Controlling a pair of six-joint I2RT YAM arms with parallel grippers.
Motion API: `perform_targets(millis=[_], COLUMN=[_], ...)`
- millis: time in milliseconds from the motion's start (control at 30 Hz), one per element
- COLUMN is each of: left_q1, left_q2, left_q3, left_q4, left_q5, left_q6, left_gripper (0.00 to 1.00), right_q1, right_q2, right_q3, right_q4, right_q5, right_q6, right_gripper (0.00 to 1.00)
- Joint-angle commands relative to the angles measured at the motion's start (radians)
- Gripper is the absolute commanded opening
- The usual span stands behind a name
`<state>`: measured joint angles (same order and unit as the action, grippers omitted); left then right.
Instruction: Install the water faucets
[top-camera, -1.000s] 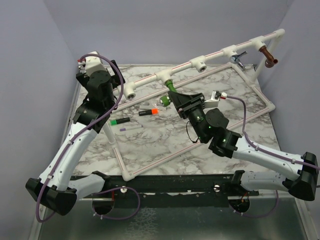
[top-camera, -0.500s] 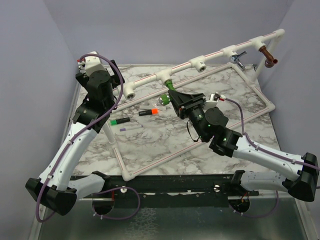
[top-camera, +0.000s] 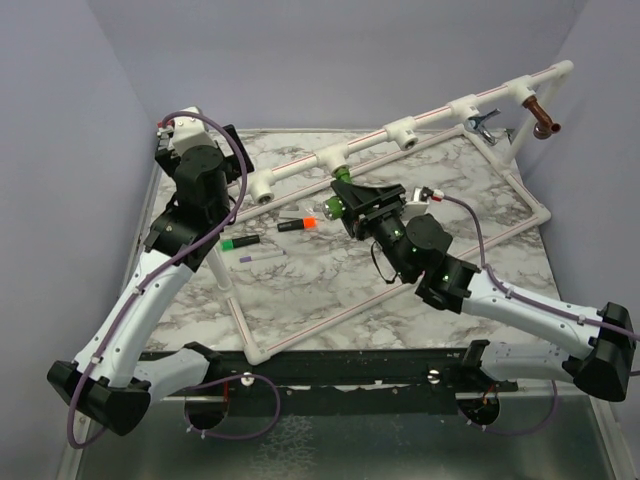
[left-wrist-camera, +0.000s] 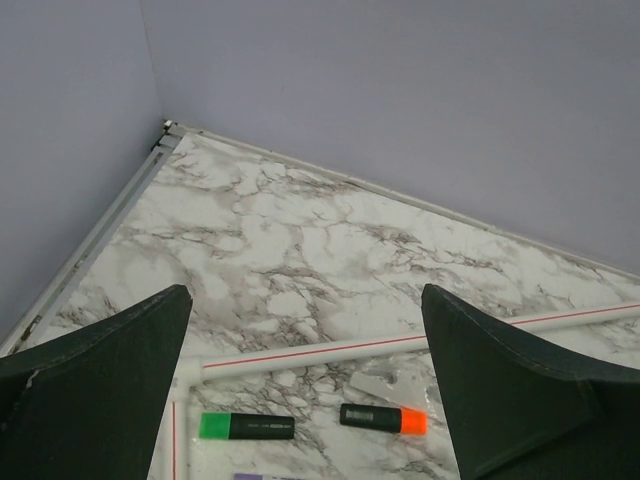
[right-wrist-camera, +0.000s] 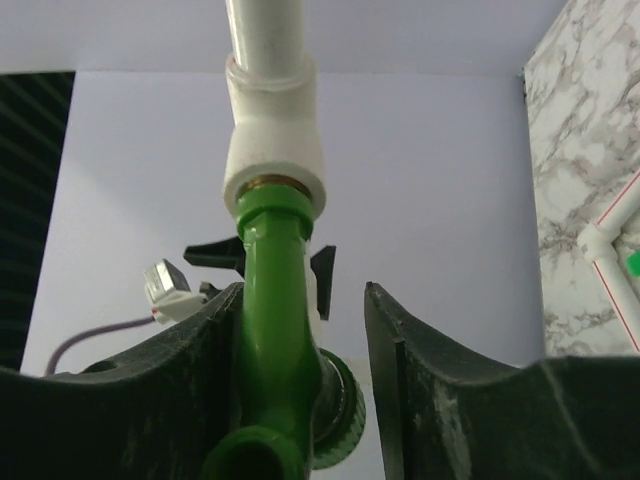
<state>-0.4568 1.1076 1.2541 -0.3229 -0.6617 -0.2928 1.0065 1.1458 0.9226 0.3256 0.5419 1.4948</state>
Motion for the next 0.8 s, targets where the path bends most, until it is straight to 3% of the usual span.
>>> perform_targets(millis=[0,233,533,767], left_q1=[-0.054,-0.054,-0.054,-0.054], left_q2=[0.031,0.032,0.036,0.038], left_q3=[-0.096,-0.099,-0.096,-0.094], left_q4=[-0.370,-0.370,-0.370,-0.370], left_q5=[0.187,0.184,0.177,0.175], left_q6=[0.026,0.024,0.027,0.029], left_gripper=[0.99,0.99,0.99,0.99], right_q1=[0.002,0.003,0.002,0.002], right_q2=[-0.012,-0.081,-0.162,-0.271], right_q3=[-0.056,-0.110,-0.156,-0.176], right_q4=[0.067,0.079,0.076,-0.026], right_q5=[-0.055,-0.042,-0.043,0.009], right_q6=[0.041,-0.039,-0.136,-0.292], right_gripper=[0.58,0.72,0.73,0.73])
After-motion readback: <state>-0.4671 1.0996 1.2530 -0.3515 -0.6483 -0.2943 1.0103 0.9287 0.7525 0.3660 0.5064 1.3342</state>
